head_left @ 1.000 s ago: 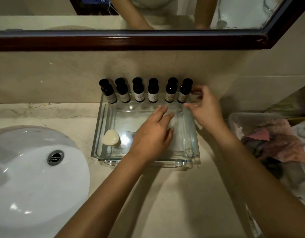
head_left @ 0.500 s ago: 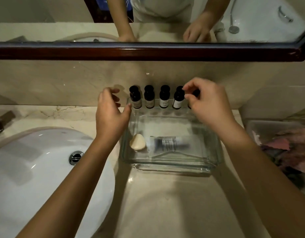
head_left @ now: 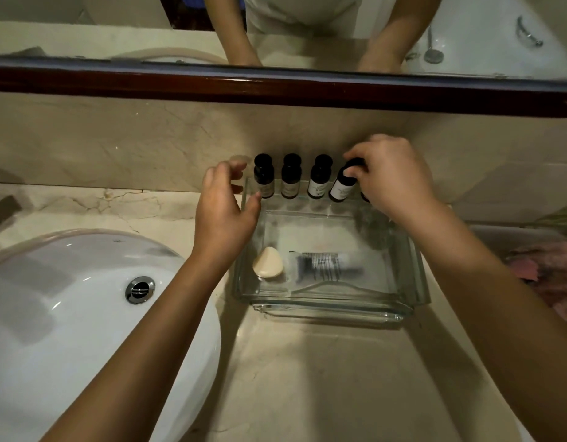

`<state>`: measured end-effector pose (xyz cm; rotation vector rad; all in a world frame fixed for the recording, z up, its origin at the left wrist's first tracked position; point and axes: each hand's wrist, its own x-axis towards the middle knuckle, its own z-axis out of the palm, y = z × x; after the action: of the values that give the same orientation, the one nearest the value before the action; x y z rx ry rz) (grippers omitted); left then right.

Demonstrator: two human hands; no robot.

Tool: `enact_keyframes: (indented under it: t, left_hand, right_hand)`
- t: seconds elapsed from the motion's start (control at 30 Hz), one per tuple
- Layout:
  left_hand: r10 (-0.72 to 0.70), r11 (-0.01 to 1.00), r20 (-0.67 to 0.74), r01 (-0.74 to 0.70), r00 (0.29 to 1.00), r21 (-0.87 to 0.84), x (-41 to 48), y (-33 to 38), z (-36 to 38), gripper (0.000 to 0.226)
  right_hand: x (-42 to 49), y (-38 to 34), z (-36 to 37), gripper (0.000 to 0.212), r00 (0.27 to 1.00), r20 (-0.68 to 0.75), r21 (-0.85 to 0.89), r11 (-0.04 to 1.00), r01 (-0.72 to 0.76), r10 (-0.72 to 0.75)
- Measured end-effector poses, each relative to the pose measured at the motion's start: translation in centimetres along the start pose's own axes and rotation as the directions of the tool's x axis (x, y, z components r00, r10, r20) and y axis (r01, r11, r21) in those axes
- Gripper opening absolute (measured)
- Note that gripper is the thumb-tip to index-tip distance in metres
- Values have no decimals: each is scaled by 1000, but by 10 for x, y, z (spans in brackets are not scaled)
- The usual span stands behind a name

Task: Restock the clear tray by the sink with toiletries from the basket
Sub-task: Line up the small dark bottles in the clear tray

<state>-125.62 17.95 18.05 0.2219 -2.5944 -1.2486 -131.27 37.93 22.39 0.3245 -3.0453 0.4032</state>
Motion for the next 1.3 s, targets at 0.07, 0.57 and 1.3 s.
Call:
enact_keyframes:
  t: [0.07,0.57,1.3]
  left_hand:
    - [16,1000,-2,-16,1000,-5,-1,2,2,41]
    - [72,997,-28,-71,997,17,-7,7,5,40]
    - [113,810,596,-421,795,408,-31,50,82,56]
  right_hand:
    - [1,0,-1,28,1000,-7,5,1000,-10,10]
    - [5,-3,-5,29,996,68,-29,997,65,-62]
    - [5,6,-4,38,995,97,-3,1000,31,-30]
